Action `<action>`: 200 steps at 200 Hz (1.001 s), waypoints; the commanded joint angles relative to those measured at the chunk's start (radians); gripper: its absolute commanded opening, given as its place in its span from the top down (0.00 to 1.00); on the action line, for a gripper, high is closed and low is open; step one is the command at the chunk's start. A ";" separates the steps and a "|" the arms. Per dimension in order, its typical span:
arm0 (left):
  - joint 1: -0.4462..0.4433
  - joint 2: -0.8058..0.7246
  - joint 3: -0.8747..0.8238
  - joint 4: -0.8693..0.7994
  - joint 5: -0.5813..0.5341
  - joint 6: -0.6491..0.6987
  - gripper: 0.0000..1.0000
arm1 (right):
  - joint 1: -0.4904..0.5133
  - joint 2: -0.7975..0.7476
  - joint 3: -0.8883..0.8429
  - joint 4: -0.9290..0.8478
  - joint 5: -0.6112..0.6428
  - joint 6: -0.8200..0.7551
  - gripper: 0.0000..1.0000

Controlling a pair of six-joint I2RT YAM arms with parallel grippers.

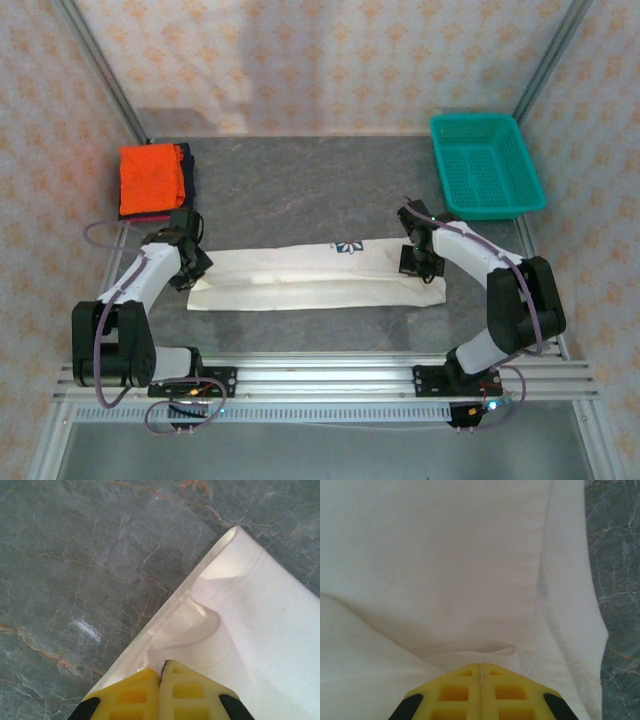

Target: Fold and stack the t-shirts

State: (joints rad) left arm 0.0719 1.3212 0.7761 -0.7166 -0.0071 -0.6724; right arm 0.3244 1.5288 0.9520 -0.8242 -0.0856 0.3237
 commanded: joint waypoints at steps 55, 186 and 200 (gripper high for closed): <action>0.003 0.012 -0.006 0.005 -0.057 -0.041 1.00 | -0.011 -0.017 -0.065 -0.031 -0.003 0.058 0.98; 0.003 0.003 0.075 -0.033 -0.087 0.006 1.00 | -0.011 -0.057 -0.099 0.026 -0.064 0.060 0.97; 0.003 -0.005 0.025 -0.023 -0.064 -0.006 1.00 | -0.011 -0.059 -0.099 0.023 -0.069 0.060 0.95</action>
State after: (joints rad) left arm 0.0719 1.3308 0.8772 -0.7090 -0.0227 -0.6800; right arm 0.3199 1.4929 0.8692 -0.7807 -0.1623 0.3714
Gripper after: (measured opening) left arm 0.037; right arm 0.046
